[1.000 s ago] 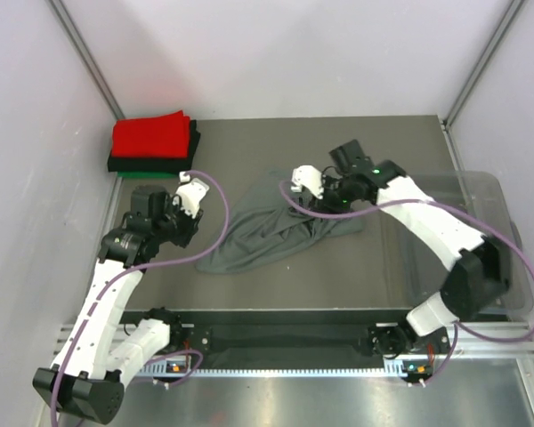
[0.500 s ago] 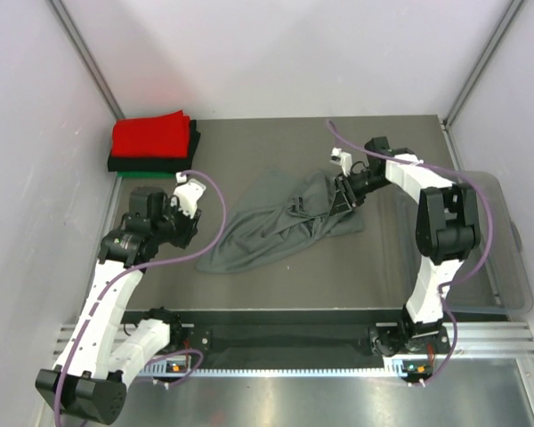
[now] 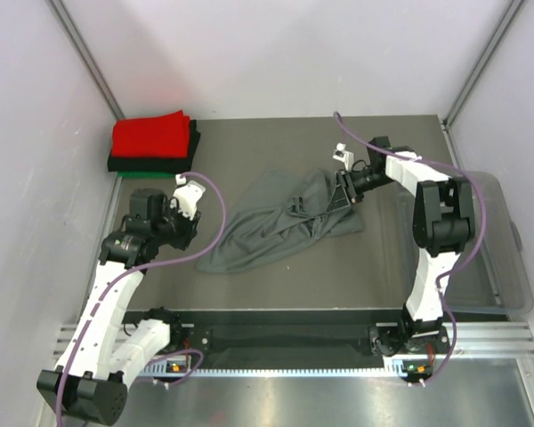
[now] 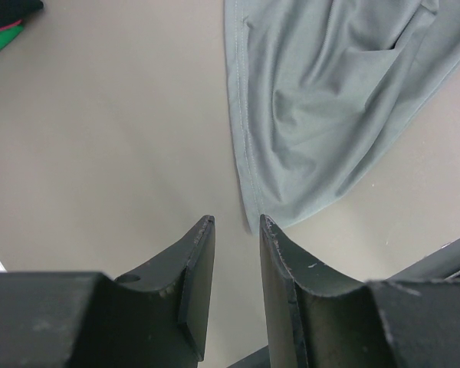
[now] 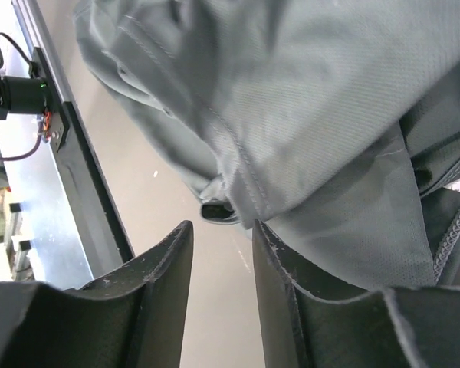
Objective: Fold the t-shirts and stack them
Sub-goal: Flatten the tshirt out
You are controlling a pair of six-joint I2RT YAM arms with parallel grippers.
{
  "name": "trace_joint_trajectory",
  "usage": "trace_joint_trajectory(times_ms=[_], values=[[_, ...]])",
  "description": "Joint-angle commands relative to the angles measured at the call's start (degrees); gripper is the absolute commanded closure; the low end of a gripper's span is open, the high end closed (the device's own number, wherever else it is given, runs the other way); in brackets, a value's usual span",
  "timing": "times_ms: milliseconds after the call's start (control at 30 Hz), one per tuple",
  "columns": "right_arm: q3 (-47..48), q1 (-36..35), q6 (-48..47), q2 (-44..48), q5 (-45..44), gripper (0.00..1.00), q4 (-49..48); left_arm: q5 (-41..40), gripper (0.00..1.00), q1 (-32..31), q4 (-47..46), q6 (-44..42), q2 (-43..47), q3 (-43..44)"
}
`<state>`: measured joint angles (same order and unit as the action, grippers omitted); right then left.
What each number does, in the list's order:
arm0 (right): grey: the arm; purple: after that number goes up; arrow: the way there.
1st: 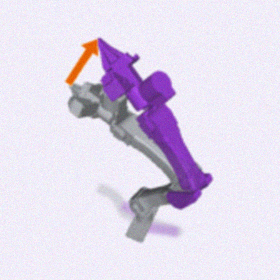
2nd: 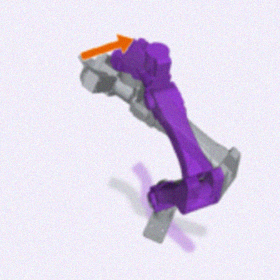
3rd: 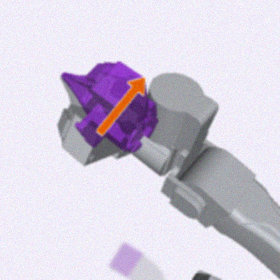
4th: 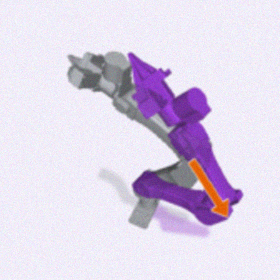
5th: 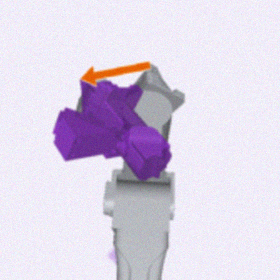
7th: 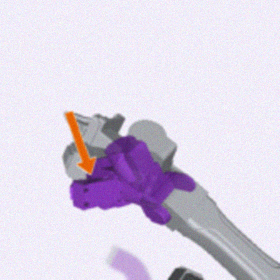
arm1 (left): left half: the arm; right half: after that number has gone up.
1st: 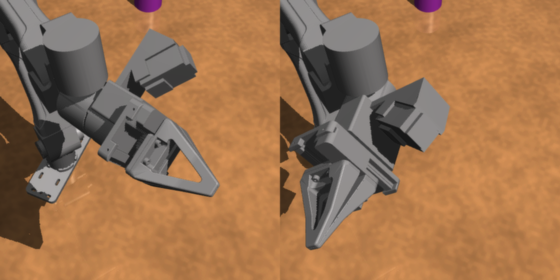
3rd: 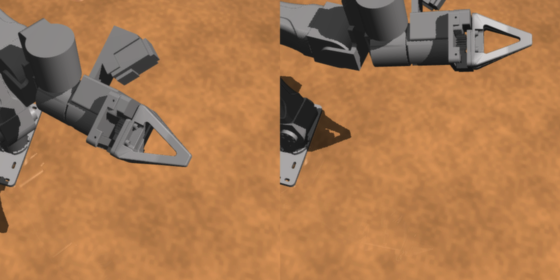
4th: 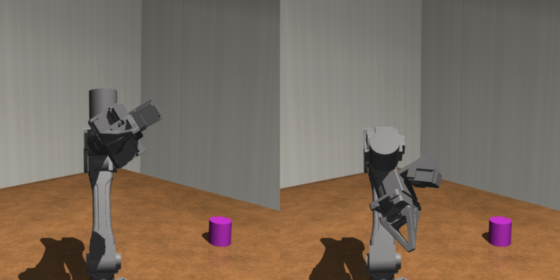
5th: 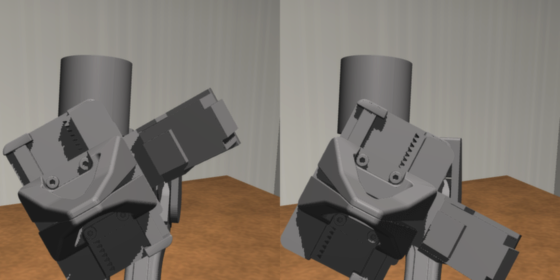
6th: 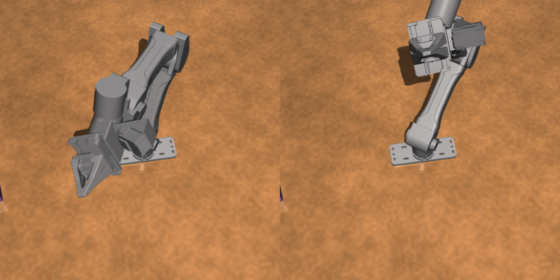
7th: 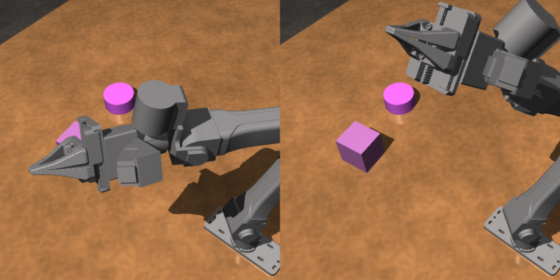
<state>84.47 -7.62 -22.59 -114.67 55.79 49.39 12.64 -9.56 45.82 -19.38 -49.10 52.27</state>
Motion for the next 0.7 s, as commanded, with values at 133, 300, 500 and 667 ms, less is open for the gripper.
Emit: trace_joint_trajectory(times_ms=[133,300,500,667], values=[[3.33,0.94,-0.09,-2.13,1.16,0.61,1.06,1.59,0.64,0.42,-2.93,0.57,1.20,-0.06],[3.86,1.03,0.35,-3.28,0.90,0.59,1.06,1.68,0.64,0.42,-2.85,0.66,1.29,0.02],[4.04,1.11,0.62,-4.33,1.60,0.59,1.06,1.68,0.64,0.51,-2.67,0.48,1.38,0.02],[4.57,1.11,0.88,-5.12,1.86,0.60,1.15,1.77,0.64,0.69,-2.67,0.48,1.46,0.11]])
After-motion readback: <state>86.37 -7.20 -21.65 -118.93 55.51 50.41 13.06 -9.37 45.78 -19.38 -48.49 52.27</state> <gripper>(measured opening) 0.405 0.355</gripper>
